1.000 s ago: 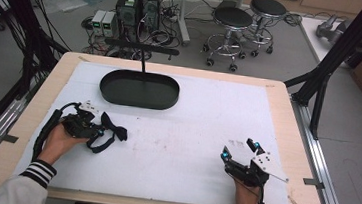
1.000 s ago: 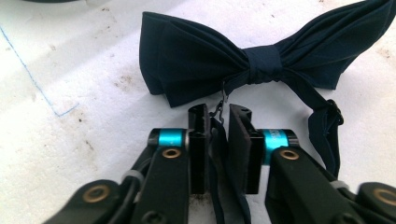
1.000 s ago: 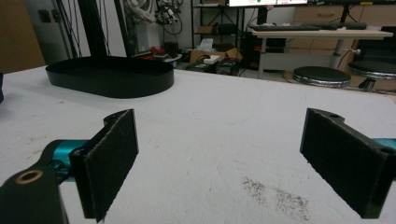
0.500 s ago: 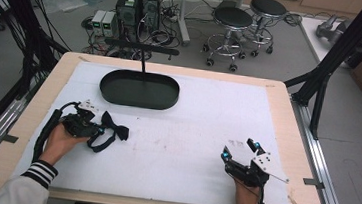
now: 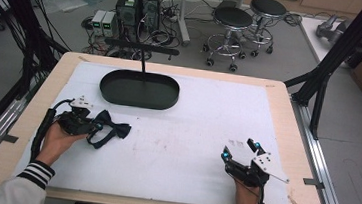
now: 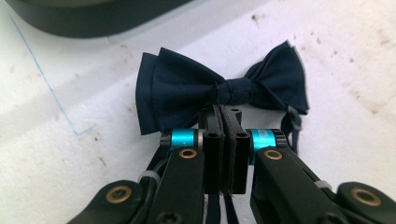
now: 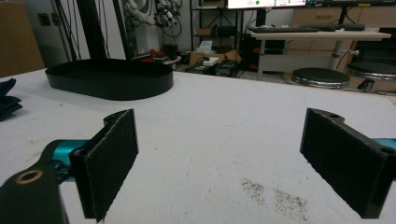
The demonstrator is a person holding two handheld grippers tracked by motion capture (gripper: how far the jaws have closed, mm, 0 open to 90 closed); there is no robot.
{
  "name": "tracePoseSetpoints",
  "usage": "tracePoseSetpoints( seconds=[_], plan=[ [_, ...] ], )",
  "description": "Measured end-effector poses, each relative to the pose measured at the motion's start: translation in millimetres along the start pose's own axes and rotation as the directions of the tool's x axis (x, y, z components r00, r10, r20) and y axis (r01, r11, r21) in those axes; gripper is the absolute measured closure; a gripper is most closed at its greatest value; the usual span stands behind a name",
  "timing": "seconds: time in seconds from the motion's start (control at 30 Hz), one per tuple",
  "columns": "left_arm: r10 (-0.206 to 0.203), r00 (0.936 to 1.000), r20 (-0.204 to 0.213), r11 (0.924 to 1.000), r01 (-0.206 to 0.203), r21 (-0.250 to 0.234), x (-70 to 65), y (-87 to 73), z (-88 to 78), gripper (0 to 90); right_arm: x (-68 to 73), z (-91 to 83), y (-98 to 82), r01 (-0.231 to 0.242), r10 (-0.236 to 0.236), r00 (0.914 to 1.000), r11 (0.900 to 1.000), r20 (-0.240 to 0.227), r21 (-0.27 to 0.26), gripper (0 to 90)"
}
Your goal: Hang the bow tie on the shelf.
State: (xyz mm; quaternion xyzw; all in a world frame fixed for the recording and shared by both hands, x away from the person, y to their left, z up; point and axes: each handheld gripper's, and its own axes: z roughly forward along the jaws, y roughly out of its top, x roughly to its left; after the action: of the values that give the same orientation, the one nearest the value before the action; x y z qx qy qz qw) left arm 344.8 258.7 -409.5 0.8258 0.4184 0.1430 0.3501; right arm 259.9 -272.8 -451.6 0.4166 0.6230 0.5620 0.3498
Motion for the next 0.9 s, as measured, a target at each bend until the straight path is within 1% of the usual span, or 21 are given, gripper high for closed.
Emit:
tracePoseSetpoints(
  seconds=[0.13,0.27,0.33,0.4,0.43,0.5,0.57,0.67,0.7,0.8,0.9],
  plan=[
    [-0.012,0.9999,-0.003,0.9984,0.011,-0.055,1.4,1.2,-5.6,87.4,0.0,0.0,0.0,0.001,-0.001,1.0000,1.000,0.000,0.000,10.4],
    [-0.028,0.9995,-0.015,0.9916,0.026,-0.127,1.9,2.6,-11.2,87.3,-0.1,0.0,0.0,0.003,-0.003,1.0000,1.000,-0.001,-0.001,10.4],
    [-0.025,0.9991,-0.034,0.9873,0.019,-0.158,2.0,2.9,-14.3,87.3,0.0,-0.1,-0.1,0.002,-0.002,1.0000,1.000,-0.001,-0.002,10.4],
    [-0.036,0.9983,-0.046,0.9794,0.026,-0.200,2.0,3.4,-17.1,87.3,0.0,0.0,0.0,0.001,-0.001,1.0000,1.000,-0.001,-0.002,10.4],
    [-0.045,0.9978,-0.048,0.9726,0.033,-0.230,2.4,3.9,-19.1,88.2,0.0,-0.1,0.0,0.001,-0.001,1.0000,1.000,-0.001,-0.002,10.4],
    [-0.056,0.9972,-0.050,0.9637,0.041,-0.264,3.2,4.7,-21.8,88.2,0.1,-0.1,0.0,-0.001,0.001,1.0000,1.000,-0.001,-0.003,10.4],
    [-0.059,0.9971,-0.048,0.9583,0.043,-0.282,4.3,4.9,-23.4,88.2,0.3,-0.3,0.0,-0.006,0.006,1.0000,1.000,0.000,-0.001,10.4],
    [-0.061,0.9969,-0.049,0.9554,0.045,-0.292,5.1,4.6,-24.4,88.3,0.0,-0.3,-0.1,-0.004,0.004,1.0000,1.000,0.000,-0.001,10.4],
    [-0.062,0.9968,-0.051,0.9534,0.044,-0.299,5.1,4.7,-24.6,88.4,0.0,-0.3,-0.1,-0.005,0.005,1.0000,1.000,0.000,-0.001,10.4],
    [-0.075,0.9964,-0.039,0.9444,0.059,-0.323,6.4,5.2,-27.0,88.4,0.3,-0.2,-0.1,-0.007,0.007,1.0000,1.000,0.000,-0.001,10.4],
    [-0.079,0.9961,-0.039,0.9387,0.061,-0.339,6.8,6.1,-28.7,88.4,0.2,-0.3,-0.1,-0.005,0.005,1.0000,1.000,0.001,-0.001,10.4]
  ],
)
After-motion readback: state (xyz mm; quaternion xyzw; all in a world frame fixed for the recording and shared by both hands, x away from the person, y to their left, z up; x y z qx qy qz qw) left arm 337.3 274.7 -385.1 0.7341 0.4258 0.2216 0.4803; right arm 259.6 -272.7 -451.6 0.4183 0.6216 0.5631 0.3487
